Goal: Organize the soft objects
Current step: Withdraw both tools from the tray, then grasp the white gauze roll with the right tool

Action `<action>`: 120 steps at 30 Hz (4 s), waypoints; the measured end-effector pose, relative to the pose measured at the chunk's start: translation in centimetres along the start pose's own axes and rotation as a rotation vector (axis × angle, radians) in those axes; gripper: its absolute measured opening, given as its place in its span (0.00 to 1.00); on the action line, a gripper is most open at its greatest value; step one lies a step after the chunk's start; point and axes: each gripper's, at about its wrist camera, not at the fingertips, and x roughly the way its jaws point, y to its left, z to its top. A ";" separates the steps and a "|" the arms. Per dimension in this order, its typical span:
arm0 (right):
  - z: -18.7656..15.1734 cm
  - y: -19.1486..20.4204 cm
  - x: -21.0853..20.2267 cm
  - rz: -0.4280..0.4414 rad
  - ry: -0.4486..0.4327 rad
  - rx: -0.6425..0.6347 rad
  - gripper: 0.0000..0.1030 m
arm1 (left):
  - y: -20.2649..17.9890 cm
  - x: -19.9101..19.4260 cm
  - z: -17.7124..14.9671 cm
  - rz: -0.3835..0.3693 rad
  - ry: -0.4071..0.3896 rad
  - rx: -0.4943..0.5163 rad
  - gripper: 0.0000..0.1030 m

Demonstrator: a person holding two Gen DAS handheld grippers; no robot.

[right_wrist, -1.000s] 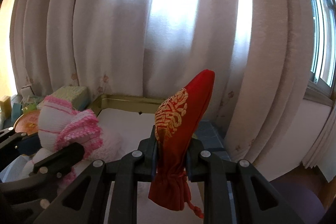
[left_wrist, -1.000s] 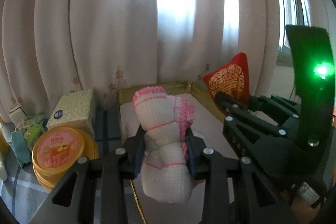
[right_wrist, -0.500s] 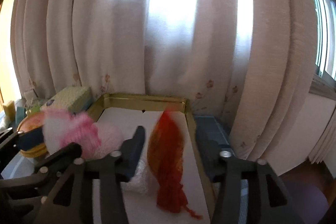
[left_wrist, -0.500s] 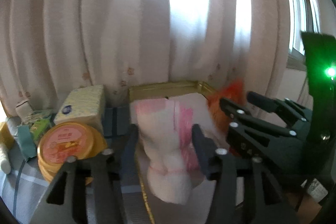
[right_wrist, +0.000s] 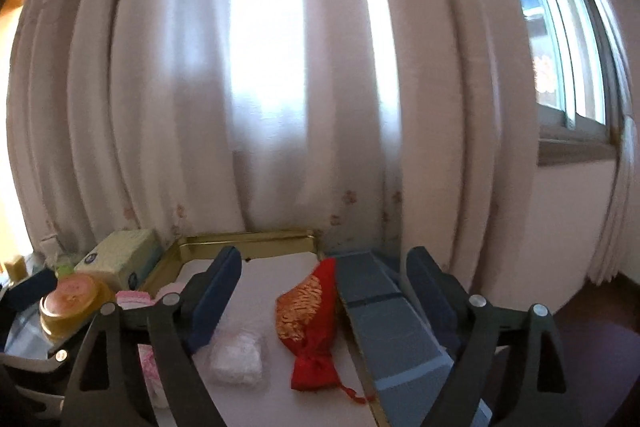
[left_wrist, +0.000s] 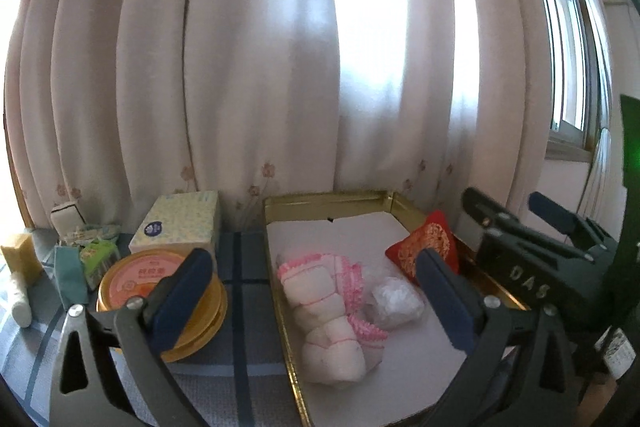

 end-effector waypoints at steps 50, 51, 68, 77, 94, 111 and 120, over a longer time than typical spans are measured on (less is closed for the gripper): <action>-1.7 10.3 -4.2 0.001 -0.011 0.054 0.84 | 14.8 -3.2 -1.1 0.286 0.093 -0.120 1.00; -1.7 10.7 -4.3 0.007 -0.011 0.053 0.84 | 15.1 -3.2 -1.1 0.294 0.097 -0.118 1.00; -2.5 18.0 -4.6 0.135 0.019 -0.023 0.84 | 20.5 -4.1 -1.4 0.339 0.122 -0.163 1.00; -3.0 22.8 -5.0 0.237 0.037 -0.081 0.84 | 26.5 -5.7 -1.7 0.448 0.116 -0.184 1.00; -4.5 33.4 -3.1 0.543 0.244 -0.179 0.84 | 37.7 -8.6 -2.5 0.634 0.132 -0.344 1.00; -7.5 44.2 1.5 0.718 0.555 -0.354 0.79 | 42.2 -7.9 -3.5 0.631 0.202 -0.449 0.99; -9.0 45.8 2.1 0.730 0.634 -0.430 0.37 | 43.8 -7.3 -4.2 0.620 0.241 -0.491 0.99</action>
